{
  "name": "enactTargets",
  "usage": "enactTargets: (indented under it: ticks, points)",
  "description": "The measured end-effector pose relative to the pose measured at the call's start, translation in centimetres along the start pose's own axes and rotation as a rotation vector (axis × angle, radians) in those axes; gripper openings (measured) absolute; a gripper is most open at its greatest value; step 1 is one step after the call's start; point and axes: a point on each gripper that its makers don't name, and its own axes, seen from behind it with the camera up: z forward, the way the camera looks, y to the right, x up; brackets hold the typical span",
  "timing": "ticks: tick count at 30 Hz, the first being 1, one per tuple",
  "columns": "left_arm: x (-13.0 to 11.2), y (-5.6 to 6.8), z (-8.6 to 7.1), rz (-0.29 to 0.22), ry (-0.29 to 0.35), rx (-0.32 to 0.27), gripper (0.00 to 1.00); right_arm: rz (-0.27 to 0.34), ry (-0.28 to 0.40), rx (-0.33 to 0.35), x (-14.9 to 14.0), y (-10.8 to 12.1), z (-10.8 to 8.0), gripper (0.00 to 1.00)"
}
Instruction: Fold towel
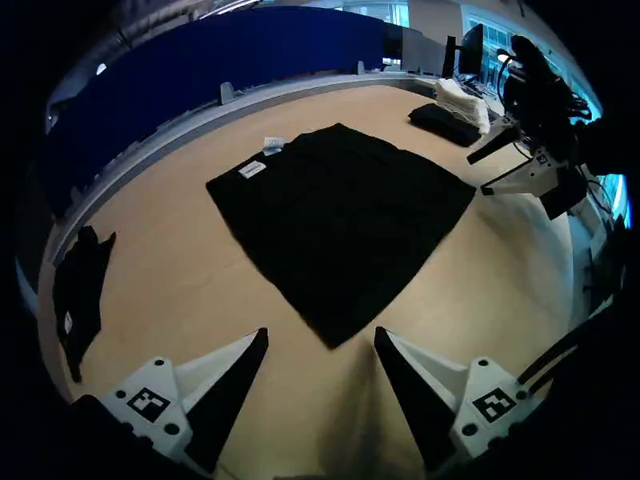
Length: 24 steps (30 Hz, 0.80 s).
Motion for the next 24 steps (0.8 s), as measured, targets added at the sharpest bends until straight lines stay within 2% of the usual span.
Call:
enactTargets:
  ticks: [6,12,17,24]
  points:
    - [-0.2,0.7,0.5,-0.011,-0.02,-0.013,0.87,-0.003,-0.015,0.012,-0.8,-0.4,0.3,0.91]
    - [-0.2,1.2,0.5,-0.02,-0.035,-0.026,0.77,0.01,-0.024,0.021,-1.1,-0.5,0.9,0.8]
    - [-0.3,1.3,0.5,-0.032,-0.041,-0.028,0.74,0.022,-0.03,0.028,-1.3,-0.5,1.1,0.77]
    - [-0.4,1.5,0.6,-0.019,-0.052,-0.037,0.63,0.012,-0.042,0.035,-1.6,-0.8,1.3,0.71]
